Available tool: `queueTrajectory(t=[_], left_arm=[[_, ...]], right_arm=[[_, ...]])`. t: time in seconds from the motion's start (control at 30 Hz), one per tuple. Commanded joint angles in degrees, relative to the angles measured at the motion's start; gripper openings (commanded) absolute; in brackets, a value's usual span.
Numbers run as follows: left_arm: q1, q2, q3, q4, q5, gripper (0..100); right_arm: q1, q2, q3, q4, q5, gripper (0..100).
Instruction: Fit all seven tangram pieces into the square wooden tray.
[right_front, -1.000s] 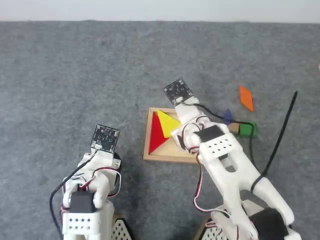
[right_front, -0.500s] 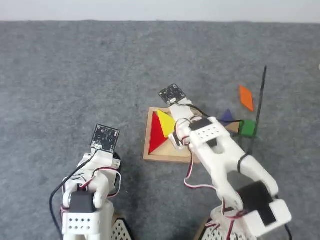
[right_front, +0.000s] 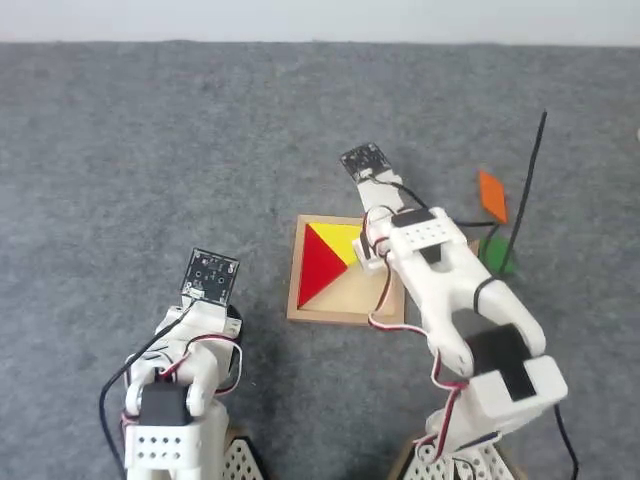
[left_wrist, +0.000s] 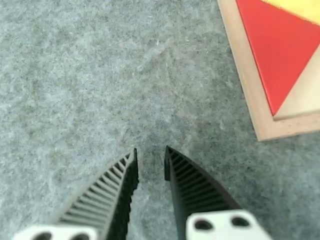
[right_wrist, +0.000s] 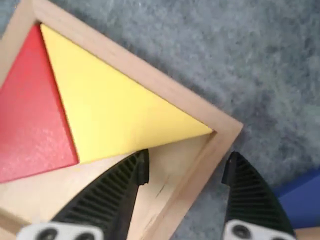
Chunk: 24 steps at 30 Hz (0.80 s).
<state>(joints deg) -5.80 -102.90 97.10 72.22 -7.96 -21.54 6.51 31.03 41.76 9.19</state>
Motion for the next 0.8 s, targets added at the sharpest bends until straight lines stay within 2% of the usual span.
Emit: queueTrajectory(t=[0.0, 0.23, 0.47, 0.6, 0.77], left_arm=[[-0.09, -1.23, -0.66, 0.18, -0.62, 9], [-0.09, -1.23, -0.66, 0.18, -0.62, 9], [-0.09, -1.23, -0.66, 0.18, -0.62, 9], [-0.09, -1.23, -0.66, 0.18, -0.62, 9], [-0.09, -1.23, -0.66, 0.18, -0.62, 9]], right_arm=[[0.92, 0.92, -6.07, -1.01, 0.62, 25.2], [0.92, -1.71, -5.27, -0.40, 0.53, 25.2], [1.80, -24.22, 6.42, -0.04, 0.88, 25.2], [9.19, -30.73, 5.89, 8.13, 1.85, 25.2], [19.38, -25.54, 0.62, 10.51, 4.66, 25.5]])
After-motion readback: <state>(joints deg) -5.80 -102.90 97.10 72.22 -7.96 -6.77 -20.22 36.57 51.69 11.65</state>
